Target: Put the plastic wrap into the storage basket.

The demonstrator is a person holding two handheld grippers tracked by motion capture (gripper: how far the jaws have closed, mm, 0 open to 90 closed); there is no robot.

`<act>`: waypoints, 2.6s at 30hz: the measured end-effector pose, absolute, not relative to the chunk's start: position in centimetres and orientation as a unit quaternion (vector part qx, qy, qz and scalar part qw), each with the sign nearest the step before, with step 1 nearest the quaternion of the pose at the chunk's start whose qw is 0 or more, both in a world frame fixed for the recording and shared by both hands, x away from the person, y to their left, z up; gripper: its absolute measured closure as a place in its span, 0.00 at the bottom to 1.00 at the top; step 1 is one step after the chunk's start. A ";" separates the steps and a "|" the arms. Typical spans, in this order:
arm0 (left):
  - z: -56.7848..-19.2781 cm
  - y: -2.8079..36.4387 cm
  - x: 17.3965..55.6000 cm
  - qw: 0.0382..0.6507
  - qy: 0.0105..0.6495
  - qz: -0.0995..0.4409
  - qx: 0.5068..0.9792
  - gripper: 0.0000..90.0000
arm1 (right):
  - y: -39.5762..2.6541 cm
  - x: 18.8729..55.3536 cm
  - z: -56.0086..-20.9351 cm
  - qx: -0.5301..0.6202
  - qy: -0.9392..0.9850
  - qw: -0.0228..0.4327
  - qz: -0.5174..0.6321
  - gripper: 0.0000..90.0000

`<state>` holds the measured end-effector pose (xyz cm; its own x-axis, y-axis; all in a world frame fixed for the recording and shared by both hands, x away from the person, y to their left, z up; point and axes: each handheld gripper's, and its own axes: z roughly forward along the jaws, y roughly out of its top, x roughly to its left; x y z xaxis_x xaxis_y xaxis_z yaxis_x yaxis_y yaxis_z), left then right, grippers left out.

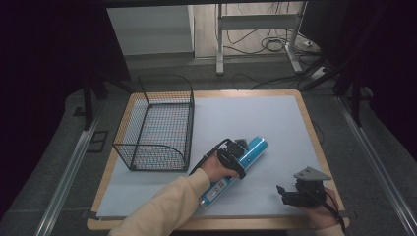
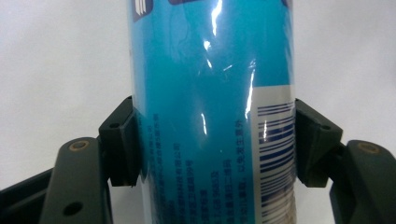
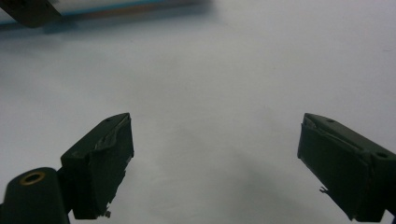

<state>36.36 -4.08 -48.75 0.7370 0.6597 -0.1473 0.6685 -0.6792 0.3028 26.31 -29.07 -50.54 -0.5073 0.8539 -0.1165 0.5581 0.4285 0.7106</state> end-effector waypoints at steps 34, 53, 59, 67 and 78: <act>-41.8 -1.2 38.0 0.173 0.363 0.022 0.915 0.35 | -29.2 26.3 -50.5 0.437 0.808 0.241 0.312 0.12; -38.7 -1.1 39.6 0.173 0.364 0.037 0.914 0.35 | -29.2 26.3 -50.4 0.438 0.807 0.242 0.315 0.12; -38.0 -0.9 40.2 0.170 0.366 0.041 0.914 0.35 | -29.2 26.3 -50.4 0.438 0.807 0.241 0.315 0.12; -37.4 -0.9 40.8 0.168 0.367 0.043 0.914 0.35 | -29.2 26.4 -50.3 0.438 0.806 0.242 0.315 0.12; -35.5 -0.7 41.6 0.162 0.367 0.057 0.914 0.35 | -29.2 26.4 -50.3 0.437 0.806 0.243 0.315 0.12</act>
<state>41.62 -0.74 -35.47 0.7234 0.6902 -0.0148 0.6531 -0.6772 0.3390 26.36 -29.23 -50.30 -0.4993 0.8586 -0.1165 0.5523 0.4190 0.7207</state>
